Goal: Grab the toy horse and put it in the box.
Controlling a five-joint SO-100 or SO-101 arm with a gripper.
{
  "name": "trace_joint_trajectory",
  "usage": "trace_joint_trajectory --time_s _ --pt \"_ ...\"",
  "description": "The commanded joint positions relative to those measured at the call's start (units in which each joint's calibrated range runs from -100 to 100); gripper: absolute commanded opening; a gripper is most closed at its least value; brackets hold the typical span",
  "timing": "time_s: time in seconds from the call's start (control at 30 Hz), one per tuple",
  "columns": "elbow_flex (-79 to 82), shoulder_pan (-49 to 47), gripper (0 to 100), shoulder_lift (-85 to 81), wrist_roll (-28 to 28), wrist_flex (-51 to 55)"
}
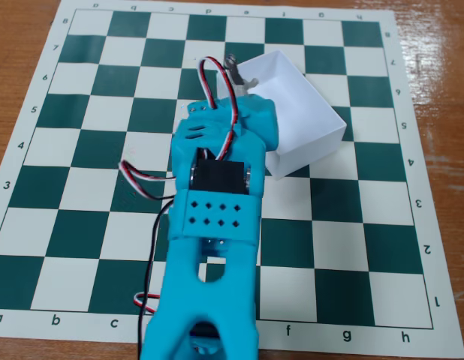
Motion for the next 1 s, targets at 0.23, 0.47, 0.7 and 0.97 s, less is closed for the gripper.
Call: trace_joint_trajectory --time_s 0.23,0.47,0.7,0.97 --pt "-11.54 5.88 0 31.21 0.07 -21.90" --pt "-30.47 6.95 7 51.65 -0.66 -23.06" --pt "-39.03 6.38 43 59.35 -2.08 -24.72" --pt "-34.02 6.02 42 54.57 -3.30 -24.22"
